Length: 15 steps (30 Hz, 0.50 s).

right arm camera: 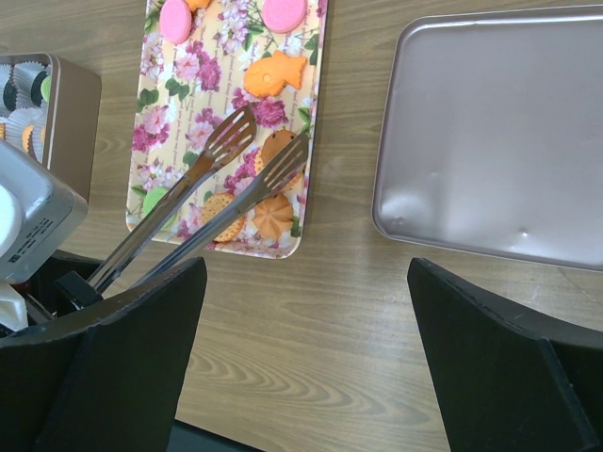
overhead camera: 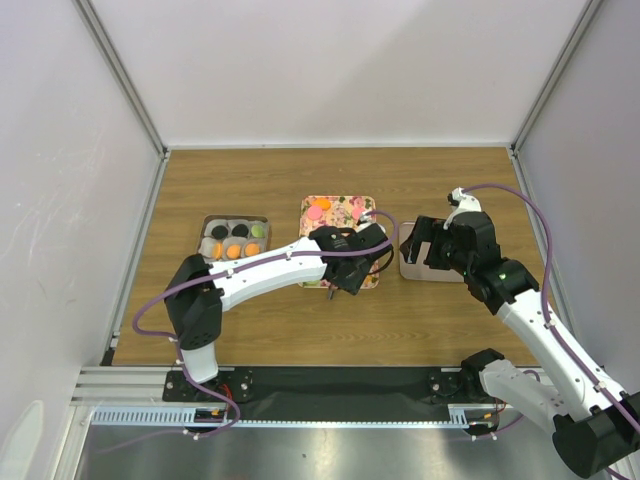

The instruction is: Pack the cookies

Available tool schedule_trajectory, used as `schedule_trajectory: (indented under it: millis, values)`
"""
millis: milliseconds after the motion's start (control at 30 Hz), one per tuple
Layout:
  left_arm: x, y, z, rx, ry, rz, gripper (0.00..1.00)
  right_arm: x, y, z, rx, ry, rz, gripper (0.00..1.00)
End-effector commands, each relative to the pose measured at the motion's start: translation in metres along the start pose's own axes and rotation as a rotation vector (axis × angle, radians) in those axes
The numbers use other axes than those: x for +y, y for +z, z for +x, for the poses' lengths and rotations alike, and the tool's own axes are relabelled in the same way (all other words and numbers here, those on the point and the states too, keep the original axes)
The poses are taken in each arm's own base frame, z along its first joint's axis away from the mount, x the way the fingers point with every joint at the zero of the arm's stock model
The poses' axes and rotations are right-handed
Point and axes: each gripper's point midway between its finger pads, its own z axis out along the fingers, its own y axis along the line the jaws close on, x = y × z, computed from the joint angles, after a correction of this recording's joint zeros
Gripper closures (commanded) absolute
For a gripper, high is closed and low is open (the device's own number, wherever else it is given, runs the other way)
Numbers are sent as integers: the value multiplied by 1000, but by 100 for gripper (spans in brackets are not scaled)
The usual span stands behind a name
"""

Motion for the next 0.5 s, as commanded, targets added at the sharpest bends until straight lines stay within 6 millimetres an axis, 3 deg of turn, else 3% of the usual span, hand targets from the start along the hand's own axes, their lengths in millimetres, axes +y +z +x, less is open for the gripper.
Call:
schedule_trajectory:
  millis: [0,467]
  values:
    - [-3,-8,-16,-48,6,4,50,2,-4,-8,-23,-9,-10,5]
    - [-9,-4,-18,-50,10,19,50,1,-4,-6,-21,-8,-8,5]
